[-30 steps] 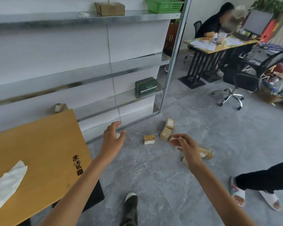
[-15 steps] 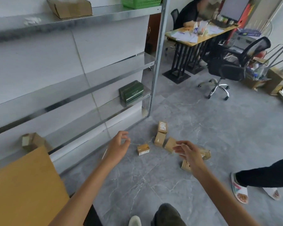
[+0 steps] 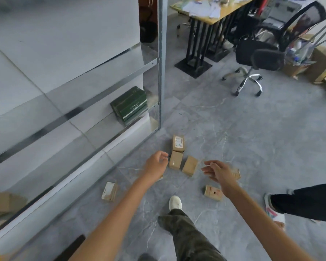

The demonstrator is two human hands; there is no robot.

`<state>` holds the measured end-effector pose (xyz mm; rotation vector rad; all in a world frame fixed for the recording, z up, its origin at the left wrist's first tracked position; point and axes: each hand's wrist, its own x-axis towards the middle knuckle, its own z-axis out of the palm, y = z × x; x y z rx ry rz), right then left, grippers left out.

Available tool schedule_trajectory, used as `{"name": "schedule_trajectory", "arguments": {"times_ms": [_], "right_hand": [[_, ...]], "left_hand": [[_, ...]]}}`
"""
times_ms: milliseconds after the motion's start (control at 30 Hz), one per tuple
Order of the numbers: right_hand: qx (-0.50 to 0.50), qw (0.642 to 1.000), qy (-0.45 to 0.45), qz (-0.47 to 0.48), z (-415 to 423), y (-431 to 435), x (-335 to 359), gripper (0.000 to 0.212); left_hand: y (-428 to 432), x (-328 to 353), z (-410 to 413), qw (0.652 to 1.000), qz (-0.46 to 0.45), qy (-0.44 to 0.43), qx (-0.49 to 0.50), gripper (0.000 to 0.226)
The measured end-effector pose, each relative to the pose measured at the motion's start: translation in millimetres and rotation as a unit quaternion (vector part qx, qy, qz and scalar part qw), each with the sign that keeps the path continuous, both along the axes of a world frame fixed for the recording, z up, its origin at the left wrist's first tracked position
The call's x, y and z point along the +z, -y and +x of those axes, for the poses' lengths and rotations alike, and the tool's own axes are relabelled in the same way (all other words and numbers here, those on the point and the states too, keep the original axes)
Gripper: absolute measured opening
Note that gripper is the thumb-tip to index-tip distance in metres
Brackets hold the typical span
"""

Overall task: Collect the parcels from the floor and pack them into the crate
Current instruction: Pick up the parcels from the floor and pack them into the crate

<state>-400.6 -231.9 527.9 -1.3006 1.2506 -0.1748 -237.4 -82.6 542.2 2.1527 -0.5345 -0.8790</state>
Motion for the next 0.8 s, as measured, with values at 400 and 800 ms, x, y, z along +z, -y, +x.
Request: {"name": "schedule_trajectory", "arguments": {"times_ms": [400, 800], "right_hand": [[0.035, 0.983, -0.144, 0.112, 86.5, 90.4, -125.8, 0.022], [0.02, 0.965, -0.207, 0.16, 176.5, 122.7, -391.2, 0.026]], "left_hand": [[93.3, -137.7, 95.8, 0.984, 0.147, -0.101, -0.006, 0.023], [172.7, -419.9, 193.9, 0.96, 0.225, -0.149, -0.075, 0.039]]}}
